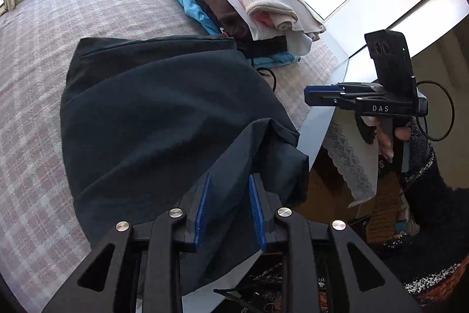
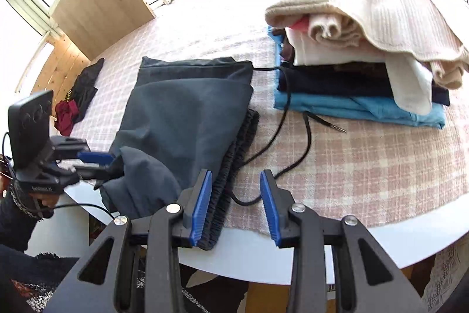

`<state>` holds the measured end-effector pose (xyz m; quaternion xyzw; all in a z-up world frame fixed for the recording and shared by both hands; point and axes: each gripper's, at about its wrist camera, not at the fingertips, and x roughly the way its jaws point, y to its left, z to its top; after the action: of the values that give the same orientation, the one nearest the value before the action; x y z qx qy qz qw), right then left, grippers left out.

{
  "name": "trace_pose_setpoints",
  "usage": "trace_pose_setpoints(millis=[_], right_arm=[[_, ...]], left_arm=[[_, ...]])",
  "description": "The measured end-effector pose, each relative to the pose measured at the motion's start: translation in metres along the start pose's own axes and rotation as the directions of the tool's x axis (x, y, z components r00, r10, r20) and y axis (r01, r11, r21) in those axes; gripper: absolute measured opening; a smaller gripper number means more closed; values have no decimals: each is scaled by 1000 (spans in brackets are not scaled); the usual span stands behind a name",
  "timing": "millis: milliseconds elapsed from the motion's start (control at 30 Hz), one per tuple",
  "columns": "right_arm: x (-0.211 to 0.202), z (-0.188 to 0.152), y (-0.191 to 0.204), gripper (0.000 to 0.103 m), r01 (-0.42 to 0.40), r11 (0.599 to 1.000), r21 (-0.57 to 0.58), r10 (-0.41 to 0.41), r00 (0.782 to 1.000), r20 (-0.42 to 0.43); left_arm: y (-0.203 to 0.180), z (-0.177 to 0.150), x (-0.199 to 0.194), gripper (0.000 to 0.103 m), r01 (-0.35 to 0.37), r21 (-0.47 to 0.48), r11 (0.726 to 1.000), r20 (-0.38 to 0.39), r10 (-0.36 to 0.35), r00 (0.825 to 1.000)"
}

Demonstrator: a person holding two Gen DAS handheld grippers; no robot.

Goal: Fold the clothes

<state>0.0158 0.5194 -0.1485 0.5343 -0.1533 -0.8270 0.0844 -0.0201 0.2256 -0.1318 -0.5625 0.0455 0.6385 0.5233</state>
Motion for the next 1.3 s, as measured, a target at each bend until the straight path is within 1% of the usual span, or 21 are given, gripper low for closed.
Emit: trace_pose_setpoints(millis=[67,133,167,233,300,367,400,467,500,567,633,667,733,833,867,933,1000,1067,1167,1233,1300], right_arm=[[16,13,13,34,-33,998,-54,32,999,-14],[45,19,23,34,-32,993,-113,20,994,-103],[61,18,26,34,6,990,-144,-31,984,-173],[72,20,29,34,59,979,-193,-98,975,-201],[56,30,31,34,14,985,-171,-41,987,-153],[41,47,36,34,-30,986,-162,17,997,-77],[42,56,41,34,-36,984,-177,25,998,-64],[55,73,51,35,-58,975,-215,45,997,-64],[66,80,55,35,-62,970,-234,46,996,-75],[92,89,46,35,15,971,-239,-46,991,-124],[118,98,37,33,92,964,-249,-138,975,-172],[127,102,33,33,117,961,-251,-167,967,-190],[107,109,39,33,74,963,-259,-116,982,-149],[87,127,73,36,5,940,-340,-40,995,-96],[87,134,88,42,-19,927,-375,-18,995,-95],[101,146,116,55,-34,888,-458,-20,993,-112],[123,156,139,56,-36,850,-526,-47,988,-145],[150,163,147,56,-28,838,-545,-99,974,-203],[174,168,153,56,-42,831,-554,-126,957,-261],[177,170,152,56,-72,842,-535,-100,953,-286],[179,172,150,56,-94,855,-510,-79,949,-306]], left_arm=[[-19,-21,22,24,102,43,994,-90,-97,991],[-34,-47,35,24,95,92,991,-187,-77,979],[-37,-53,34,24,104,86,991,-201,-85,976],[-42,-51,17,24,91,82,992,-150,-78,986],[-47,-35,-4,24,34,123,992,-34,-30,999],[-48,-18,-15,24,-20,138,990,83,8,997],[-42,-9,-12,24,-5,111,994,118,-8,993],[-27,-2,9,24,4,76,997,127,-14,992],[-21,-3,24,24,-17,63,998,95,11,995],[-11,-16,52,24,-44,40,998,12,44,999],[-7,-34,51,22,-24,-5,1000,0,24,1000],[-8,-40,38,22,-40,-19,999,24,40,999],[-9,-52,7,22,-87,-46,995,92,91,992],[6,-67,-39,24,-161,-148,976,203,189,961],[12,-71,-47,24,-191,-167,967,220,225,949],[24,-76,-51,24,-221,-183,958,218,259,941],[32,-78,-51,24,-244,-183,952,199,279,939],[40,-85,-47,24,-283,-162,946,178,310,934],[45,-99,-48,29,-320,-149,936,142,340,930],[52,-103,-48,29,-327,-159,932,135,348,928],[57,-105,-49,30,-357,-147,922,137,377,916]])
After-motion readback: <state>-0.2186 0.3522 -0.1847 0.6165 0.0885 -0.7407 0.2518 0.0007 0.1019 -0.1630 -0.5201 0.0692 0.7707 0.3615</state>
